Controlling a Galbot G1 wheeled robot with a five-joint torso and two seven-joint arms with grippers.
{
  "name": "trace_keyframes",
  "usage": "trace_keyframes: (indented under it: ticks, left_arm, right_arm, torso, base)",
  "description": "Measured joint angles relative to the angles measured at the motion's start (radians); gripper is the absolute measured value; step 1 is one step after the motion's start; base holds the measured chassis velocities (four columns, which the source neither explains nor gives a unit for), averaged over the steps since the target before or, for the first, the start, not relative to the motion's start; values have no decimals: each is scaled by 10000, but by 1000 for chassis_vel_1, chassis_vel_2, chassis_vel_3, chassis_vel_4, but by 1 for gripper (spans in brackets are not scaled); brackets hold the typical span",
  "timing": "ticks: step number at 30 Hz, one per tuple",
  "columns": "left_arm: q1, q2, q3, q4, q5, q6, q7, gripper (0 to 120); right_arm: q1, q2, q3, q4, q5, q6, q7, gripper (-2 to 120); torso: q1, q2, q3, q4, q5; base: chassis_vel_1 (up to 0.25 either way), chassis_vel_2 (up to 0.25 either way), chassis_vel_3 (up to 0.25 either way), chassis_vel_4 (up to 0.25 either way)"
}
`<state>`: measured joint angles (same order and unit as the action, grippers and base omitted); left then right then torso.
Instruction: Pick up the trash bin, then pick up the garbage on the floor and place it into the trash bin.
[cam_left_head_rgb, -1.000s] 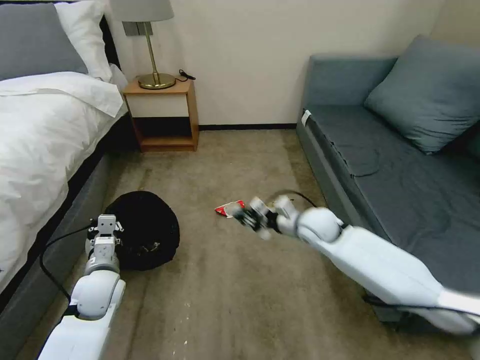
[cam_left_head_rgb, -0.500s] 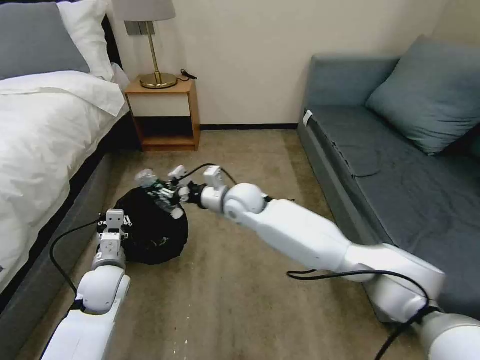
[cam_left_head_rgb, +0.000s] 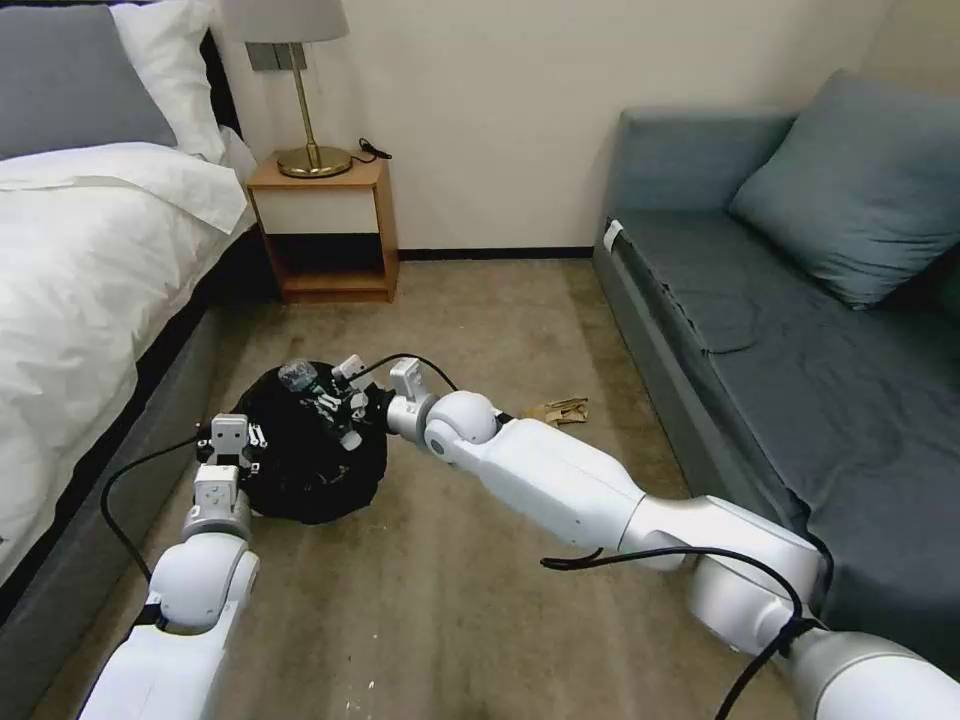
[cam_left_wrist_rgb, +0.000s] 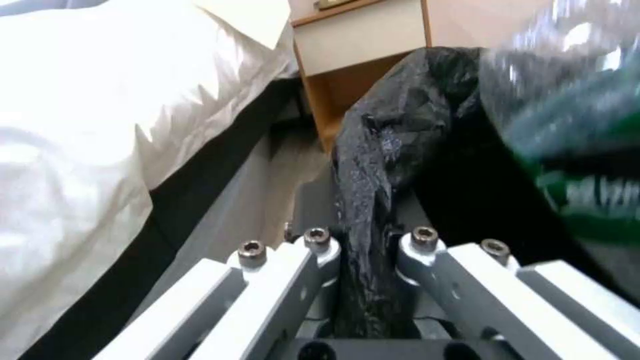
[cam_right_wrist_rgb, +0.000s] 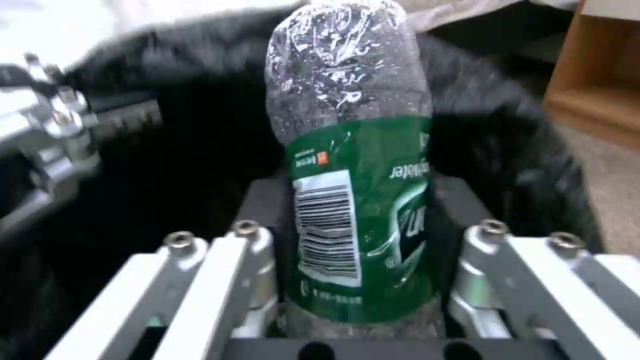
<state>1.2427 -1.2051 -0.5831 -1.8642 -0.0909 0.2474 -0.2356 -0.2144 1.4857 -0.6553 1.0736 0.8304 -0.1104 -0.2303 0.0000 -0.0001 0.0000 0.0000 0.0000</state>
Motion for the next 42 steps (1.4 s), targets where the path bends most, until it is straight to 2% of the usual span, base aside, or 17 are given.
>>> trace_keyframes:
  ticks: [1, 4, 5, 9, 10, 13, 16, 17, 18, 21, 22, 25, 29, 31, 33, 36, 42]
  left_arm:
    - [0, 0, 0, 0, 0, 0, 0, 4]
    - [-1, -78, 14, -81, 29, 23, -35, 4]
    - [-1, -78, 14, -81, 29, 23, -35, 4]
    - [41, -184, -8, -42, 107, 31, -186, 4]
    - [41, -184, -8, -42, 107, 31, -186, 4]
    - [77, -331, -34, 11, 135, 46, -353, 4]
    - [84, -432, -36, 42, 155, 47, -406, 4]
    - [109, -554, -50, 110, 166, 49, -452, 4]
    - [109, -554, -50, 110, 166, 49, -452, 4]
    - [136, -596, -233, 313, 147, 19, -525, 4]
    - [136, -596, -233, 313, 147, 19, -525, 4]
    - [105, -457, -528, 524, 19, -29, -618, 4]
    - [93, -379, -656, 578, -65, -45, -655, 4]
    - [87, -311, -735, 610, -104, -54, -675, 4]
    - [86, -299, -740, 610, -105, -57, -675, 4]
    - [96, -252, -749, 610, -106, -66, -679, 4]
    - [127, -241, -716, 601, -80, -72, -679, 4]
  right_arm:
    - [0, 0, 0, 0, 0, 0, 0, 39]
    - [-86, -47, -1, 115, -128, -7, 102, 52]
    - [-86, -47, -1, 115, -128, -7, 102, 52]
    - [-269, -294, -39, 636, -272, -259, 480, 72]
    - [-269, -294, -39, 636, -272, -259, 480, 72]
    - [-471, -380, -69, 840, -307, -479, 597, 87]
    - [-596, -357, -57, 861, -408, -494, 697, 92]
    - [-771, -350, -57, 957, -574, -463, 1244, 98]
    - [-771, -350, -57, 957, -574, -463, 1244, 98]
    - [-896, -737, -71, 1242, -1088, -302, 2301, 100]
    - [-896, -737, -71, 1242, -1088, -302, 2301, 100]
    - [-1022, -1437, 314, 1379, -1224, -377, 2720, 100]
    - [-1272, -1844, 759, 1495, -1208, -518, 2963, 100]
    - [-1752, -2546, 1369, 1700, -1177, -757, 3319, 100]
    - [-1876, -2735, 1495, 1725, -1190, -766, 3334, 100]
    - [-2475, -3527, 2066, 1819, -1271, -832, 3347, 100]
    - [-3041, -3904, 2546, 1798, -1378, -842, 3323, 100]
  torso:
    - [0, 0, 0, 0, 0]
    - [0, 0, -1, 0, 0]
    - [0, 0, -1, 0, 0]
    - [0, 0, -1, 0, 0]
    - [0, 0, -1, 0, 0]
    - [0, 1, -1, 0, 1]
    - [0, 1, -1, 0, 1]
    - [0, 0, 0, 1, 0]
    - [0, 0, 0, 1, 0]
    - [0, 0, -1, 3, 1]
    - [0, 0, -1, 3, 1]
    - [0, 1, -1, 0, 1]
    - [0, 1, 0, 1, 3]
    - [0, 0, -1, 1, 3]
    - [0, 0, -1, 1, 5]
    - [0, 0, -1, -6, 3]
    - [0, 0, -1, -1, 3]
  base:
    - [0, 0, 0, 0]
    - [0, 0, 0, 0]
    - [0, 0, 0, 0]
    - [0, 0, 0, 0]
    - [0, 0, 0, 0]
    - [0, 0, 0, 0]
    - [0, 0, 0, 0]
    - [0, 0, 0, 0]
    - [0, 0, 0, 0]
    - [0, 0, 0, 0]
    - [0, 0, 0, 0]
    - [0, 0, 0, 0]
    - [0, 0, 0, 0]
    - [0, 0, 0, 0]
    - [0, 0, 0, 0]
    - [0, 0, 0, 0]
    - [0, 0, 0, 0]
